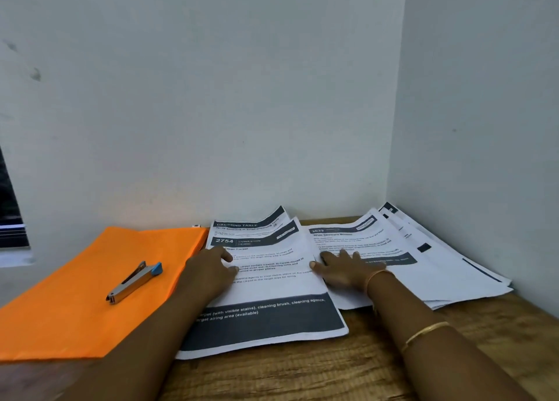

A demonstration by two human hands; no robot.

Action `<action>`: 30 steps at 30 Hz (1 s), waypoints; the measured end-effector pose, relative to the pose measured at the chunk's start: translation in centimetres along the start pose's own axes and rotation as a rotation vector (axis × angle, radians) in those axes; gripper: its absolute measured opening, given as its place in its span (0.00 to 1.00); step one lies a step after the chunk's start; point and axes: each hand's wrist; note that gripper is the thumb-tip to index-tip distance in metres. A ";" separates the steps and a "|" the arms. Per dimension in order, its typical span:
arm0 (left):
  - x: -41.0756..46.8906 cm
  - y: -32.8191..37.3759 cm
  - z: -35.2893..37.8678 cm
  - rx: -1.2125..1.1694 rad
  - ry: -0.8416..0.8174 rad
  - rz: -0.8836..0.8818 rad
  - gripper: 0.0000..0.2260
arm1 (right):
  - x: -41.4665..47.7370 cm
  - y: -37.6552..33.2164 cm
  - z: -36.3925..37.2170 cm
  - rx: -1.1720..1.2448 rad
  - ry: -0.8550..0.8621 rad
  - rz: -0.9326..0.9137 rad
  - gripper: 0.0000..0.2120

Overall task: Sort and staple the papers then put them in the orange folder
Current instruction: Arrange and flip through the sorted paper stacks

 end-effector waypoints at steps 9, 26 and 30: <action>0.0 -0.1 0.0 0.032 -0.004 0.001 0.14 | 0.6 2.8 -1.6 -0.024 0.070 0.059 0.28; -0.2 0.2 0.0 0.022 -0.008 -0.013 0.15 | -0.4 3.0 -2.9 0.086 0.238 0.044 0.17; -0.3 0.3 -0.1 0.020 -0.031 -0.009 0.15 | -1.2 1.1 -3.0 0.168 0.314 0.032 0.17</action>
Point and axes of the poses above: each hand's wrist, its own x-axis towards the middle knuckle, its own z-axis out of the palm, y = z × x, and after that the axes turned 4 degrees about z, right-handed
